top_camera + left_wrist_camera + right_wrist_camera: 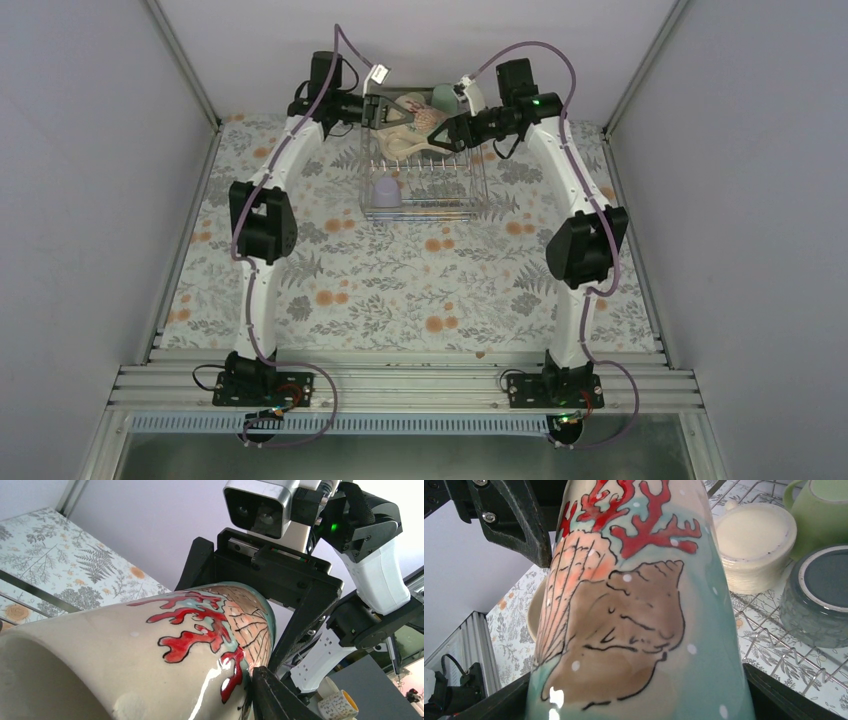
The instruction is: Unload the cups from the dish rack
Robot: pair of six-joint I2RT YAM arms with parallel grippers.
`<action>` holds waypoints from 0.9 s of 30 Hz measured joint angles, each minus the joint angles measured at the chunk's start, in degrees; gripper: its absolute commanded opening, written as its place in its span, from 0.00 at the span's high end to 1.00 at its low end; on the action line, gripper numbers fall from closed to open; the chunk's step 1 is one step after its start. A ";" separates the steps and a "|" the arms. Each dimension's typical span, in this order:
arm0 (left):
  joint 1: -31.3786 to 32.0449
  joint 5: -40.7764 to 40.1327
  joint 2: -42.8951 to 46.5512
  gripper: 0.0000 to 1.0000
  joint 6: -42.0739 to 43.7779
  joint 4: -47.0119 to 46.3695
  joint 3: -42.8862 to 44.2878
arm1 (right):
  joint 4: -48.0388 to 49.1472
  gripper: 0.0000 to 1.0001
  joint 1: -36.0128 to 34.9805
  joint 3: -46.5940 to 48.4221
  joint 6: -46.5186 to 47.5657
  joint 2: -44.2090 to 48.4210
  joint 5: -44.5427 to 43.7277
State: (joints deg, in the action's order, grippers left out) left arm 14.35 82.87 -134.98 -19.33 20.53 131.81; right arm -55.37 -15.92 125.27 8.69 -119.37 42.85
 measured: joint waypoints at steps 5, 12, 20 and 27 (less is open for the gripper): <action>-0.02 -1.01 1.49 0.98 0.17 -0.33 -0.90 | -0.24 0.33 0.33 0.74 0.81 -0.37 1.62; -0.02 -2.25 3.43 0.98 1.36 -0.04 -1.70 | 2.75 0.06 0.76 -0.94 2.29 0.17 4.37; 1.57 -0.61 7.04 0.98 1.90 0.90 -2.82 | 7.10 0.00 0.68 -1.57 6.58 0.26 4.85; 1.57 -1.29 7.93 0.98 4.61 1.55 -4.33 | 6.05 0.00 1.49 -0.68 8.68 0.04 5.01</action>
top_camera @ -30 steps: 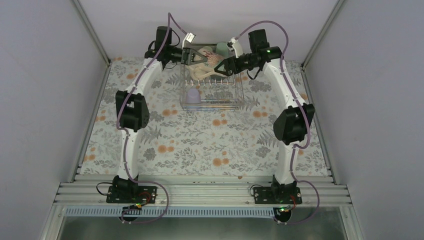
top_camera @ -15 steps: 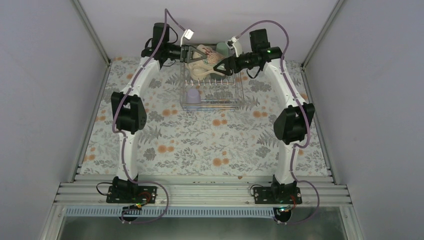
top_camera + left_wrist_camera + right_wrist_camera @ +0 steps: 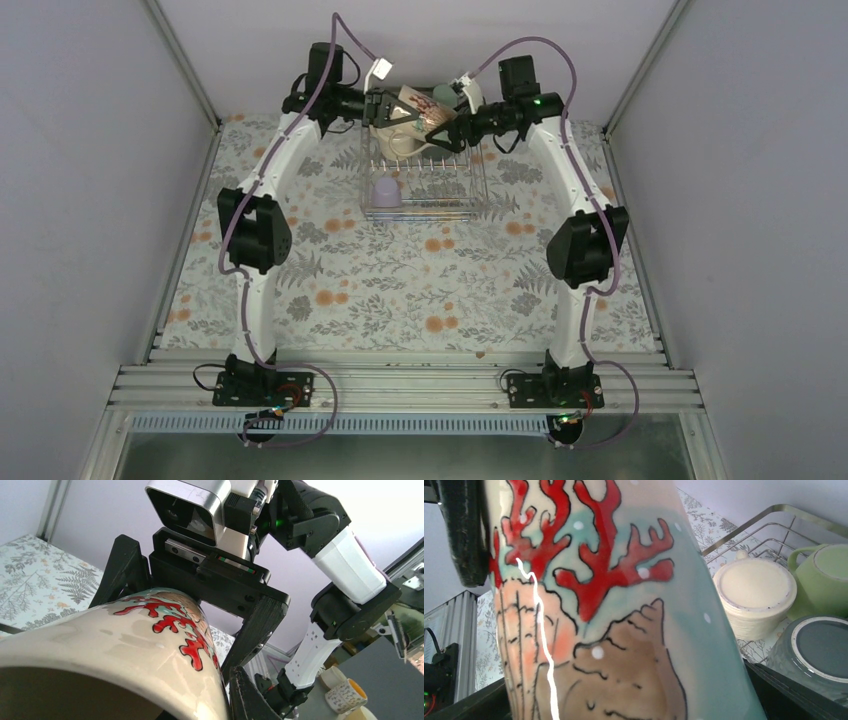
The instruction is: Unload the cups from the dish rack
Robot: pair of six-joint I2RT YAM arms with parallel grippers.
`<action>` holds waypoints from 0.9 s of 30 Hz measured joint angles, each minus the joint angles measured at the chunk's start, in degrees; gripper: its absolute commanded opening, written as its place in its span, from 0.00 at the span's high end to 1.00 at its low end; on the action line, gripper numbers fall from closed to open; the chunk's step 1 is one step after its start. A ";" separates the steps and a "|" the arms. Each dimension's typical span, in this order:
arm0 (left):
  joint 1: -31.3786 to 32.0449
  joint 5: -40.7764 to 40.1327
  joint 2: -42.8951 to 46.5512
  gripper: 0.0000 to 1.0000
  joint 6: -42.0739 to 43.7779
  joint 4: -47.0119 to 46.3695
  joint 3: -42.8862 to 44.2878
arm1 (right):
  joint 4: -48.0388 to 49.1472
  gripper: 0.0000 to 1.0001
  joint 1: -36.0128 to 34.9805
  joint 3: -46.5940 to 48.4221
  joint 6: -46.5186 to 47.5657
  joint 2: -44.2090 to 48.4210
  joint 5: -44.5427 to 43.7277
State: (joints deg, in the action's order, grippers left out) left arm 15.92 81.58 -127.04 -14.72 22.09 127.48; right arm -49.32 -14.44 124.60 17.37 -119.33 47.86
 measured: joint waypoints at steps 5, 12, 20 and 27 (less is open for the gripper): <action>0.63 -3.34 -1.31 0.98 13.62 15.76 9.42 | -2.62 0.00 0.26 2.32 4.24 0.44 -0.52; 3.98 -10.21 -3.13 0.98 31.95 31.85 22.32 | -2.84 0.00 0.72 -2.34 11.87 9.18 -7.85; 5.62 -17.40 4.57 0.98 41.31 31.82 11.39 | -3.45 0.00 -0.26 -5.42 19.67 12.24 -12.61; 5.62 -17.90 4.74 0.98 48.78 37.05 11.15 | -5.27 0.00 -0.48 -5.97 23.41 12.33 -12.33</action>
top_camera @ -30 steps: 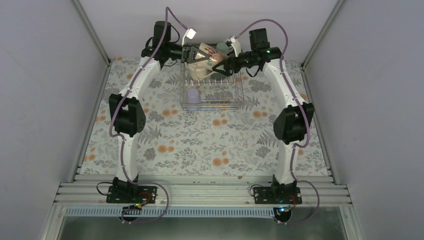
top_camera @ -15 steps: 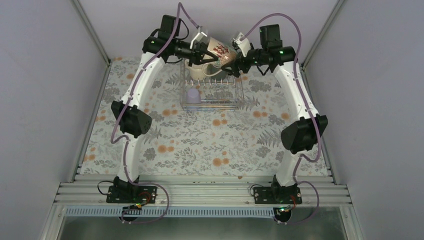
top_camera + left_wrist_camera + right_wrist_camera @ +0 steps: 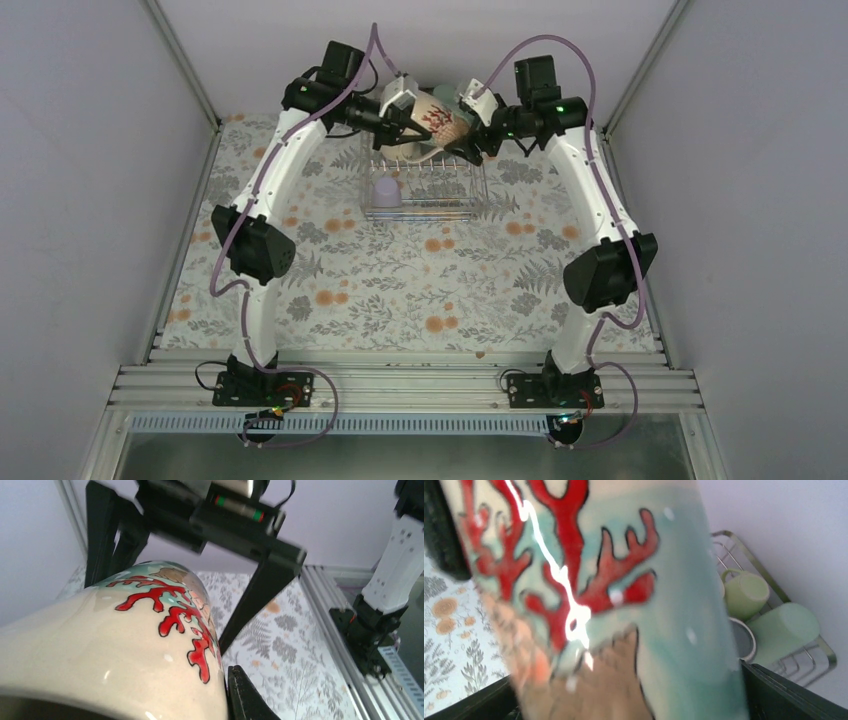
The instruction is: Unload the cups from the dish rack
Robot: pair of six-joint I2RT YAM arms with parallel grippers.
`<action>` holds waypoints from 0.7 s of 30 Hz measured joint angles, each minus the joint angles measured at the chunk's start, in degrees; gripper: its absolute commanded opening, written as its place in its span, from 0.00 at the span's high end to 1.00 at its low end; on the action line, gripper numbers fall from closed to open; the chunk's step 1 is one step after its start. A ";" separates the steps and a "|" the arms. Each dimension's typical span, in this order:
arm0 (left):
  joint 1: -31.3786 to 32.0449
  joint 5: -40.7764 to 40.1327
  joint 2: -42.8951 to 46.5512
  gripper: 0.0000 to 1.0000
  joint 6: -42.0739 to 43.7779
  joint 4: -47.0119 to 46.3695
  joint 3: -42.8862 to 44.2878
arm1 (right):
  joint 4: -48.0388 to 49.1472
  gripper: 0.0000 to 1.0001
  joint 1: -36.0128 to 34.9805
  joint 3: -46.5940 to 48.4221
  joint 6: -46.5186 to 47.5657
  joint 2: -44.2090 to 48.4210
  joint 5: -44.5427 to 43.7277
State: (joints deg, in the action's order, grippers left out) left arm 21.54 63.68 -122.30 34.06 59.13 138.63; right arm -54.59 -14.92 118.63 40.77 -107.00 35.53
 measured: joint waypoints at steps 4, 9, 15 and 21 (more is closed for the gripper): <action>-1.09 -3.91 0.00 0.98 3.78 5.97 -0.33 | -1.77 0.00 1.29 -0.72 2.60 1.49 0.20; -3.61 -9.09 -0.11 0.98 5.64 9.97 -0.94 | -5.35 0.00 3.17 -0.70 7.28 4.37 0.22; -3.72 -13.90 -0.11 0.98 6.27 9.99 -0.85 | -7.02 0.00 1.70 -3.78 9.94 5.11 -2.21; -4.35 -28.11 -0.11 0.98 8.11 9.16 -0.90 | -4.09 0.00 0.70 -11.85 9.79 6.71 -12.41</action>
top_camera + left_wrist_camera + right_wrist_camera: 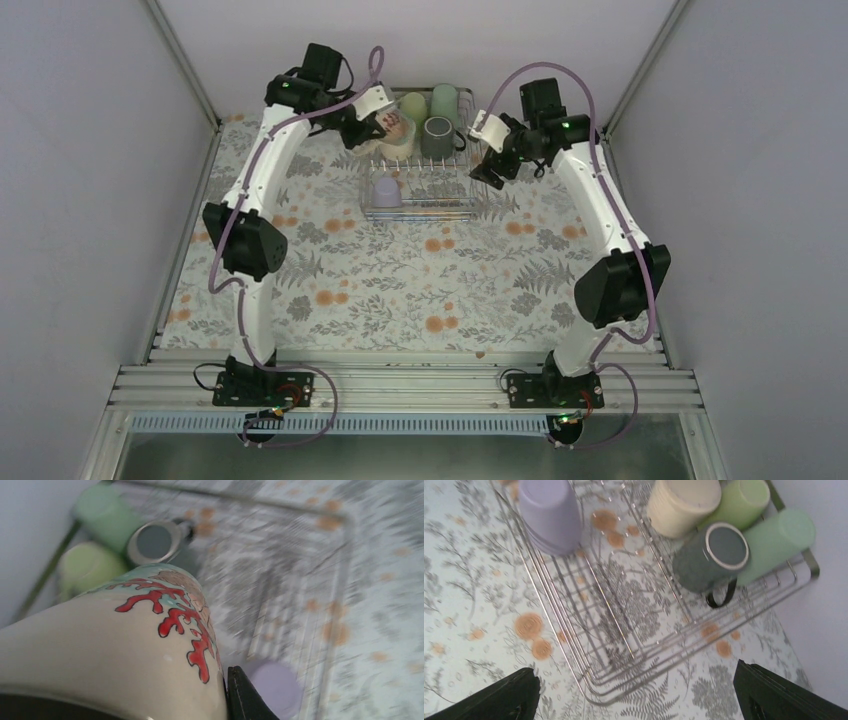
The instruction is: Unload the cups from the dish rack
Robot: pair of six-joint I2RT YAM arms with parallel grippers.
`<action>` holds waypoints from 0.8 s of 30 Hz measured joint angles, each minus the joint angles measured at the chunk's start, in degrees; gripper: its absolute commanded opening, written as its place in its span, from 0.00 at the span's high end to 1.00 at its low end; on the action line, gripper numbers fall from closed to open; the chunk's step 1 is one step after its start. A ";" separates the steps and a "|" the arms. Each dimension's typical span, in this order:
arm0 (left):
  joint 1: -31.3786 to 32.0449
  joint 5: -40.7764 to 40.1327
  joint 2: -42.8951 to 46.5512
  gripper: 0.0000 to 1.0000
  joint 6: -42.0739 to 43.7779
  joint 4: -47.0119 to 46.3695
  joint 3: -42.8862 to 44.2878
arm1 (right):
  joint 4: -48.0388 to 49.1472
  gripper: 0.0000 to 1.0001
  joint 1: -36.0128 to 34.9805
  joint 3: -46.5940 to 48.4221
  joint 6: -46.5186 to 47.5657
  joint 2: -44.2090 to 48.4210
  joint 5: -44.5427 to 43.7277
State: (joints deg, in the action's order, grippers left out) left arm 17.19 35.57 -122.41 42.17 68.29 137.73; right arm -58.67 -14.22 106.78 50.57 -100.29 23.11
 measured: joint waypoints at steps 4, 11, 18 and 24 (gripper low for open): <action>-3.41 -11.65 0.22 0.98 2.45 -3.10 -1.25 | 1.53 0.00 0.00 -2.84 -0.59 0.59 -5.03; -14.56 -25.86 -0.24 0.98 7.58 -4.26 -1.51 | 2.56 0.00 -0.79 -2.86 -2.49 0.59 -7.65; -20.68 -35.36 -4.42 0.98 13.29 -3.04 -2.62 | 2.40 0.00 -4.63 -1.92 -4.22 -0.37 -8.68; -20.87 -36.87 -8.81 0.98 17.42 -0.24 -3.50 | 1.60 0.00 -8.55 1.90 -5.29 -4.55 -9.22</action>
State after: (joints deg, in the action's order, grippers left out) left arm -3.68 -1.30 -131.22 59.59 68.05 134.23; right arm -57.08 -22.76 108.68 45.28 -104.84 13.89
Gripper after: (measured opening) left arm 0.098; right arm 0.995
